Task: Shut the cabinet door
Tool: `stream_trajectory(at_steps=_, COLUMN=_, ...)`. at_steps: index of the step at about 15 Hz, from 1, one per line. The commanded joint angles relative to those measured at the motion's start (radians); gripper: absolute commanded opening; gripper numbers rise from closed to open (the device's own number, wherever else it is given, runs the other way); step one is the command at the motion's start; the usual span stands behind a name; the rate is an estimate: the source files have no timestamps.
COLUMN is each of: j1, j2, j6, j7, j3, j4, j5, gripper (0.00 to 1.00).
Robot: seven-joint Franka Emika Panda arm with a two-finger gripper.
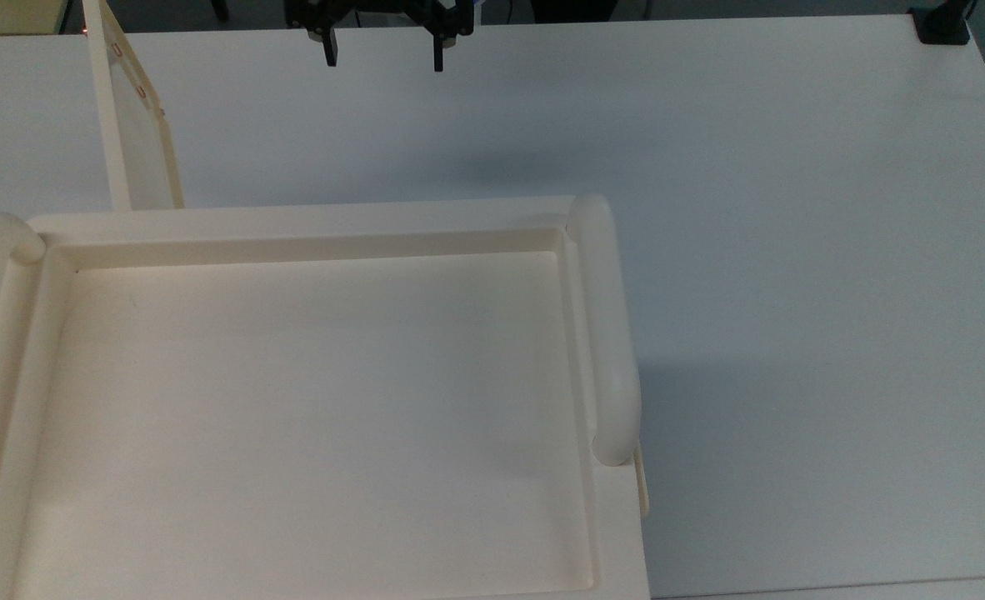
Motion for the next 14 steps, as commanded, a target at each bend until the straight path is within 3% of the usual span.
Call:
stream_trajectory(at_steps=1, j1=0.003, j2=-0.029, j6=-0.023, j7=0.007, j3=0.005, j4=-0.025, j5=-0.014, gripper=1.0)
stream_trajectory(at_steps=11, j1=0.003, j2=-0.029, j6=-0.021, j7=0.001, j3=0.005, j4=-0.02, j5=-0.014, gripper=1.0)
stream_trajectory(at_steps=12, j1=0.003, j2=-0.029, j6=-0.021, j7=-0.001, j3=0.005, j4=-0.02, j5=-0.014, gripper=0.97)
stream_trajectory(at_steps=14, j1=0.002, j2=-0.032, j6=-0.021, j7=-0.044, j3=0.005, j4=-0.019, j5=-0.014, gripper=0.68)
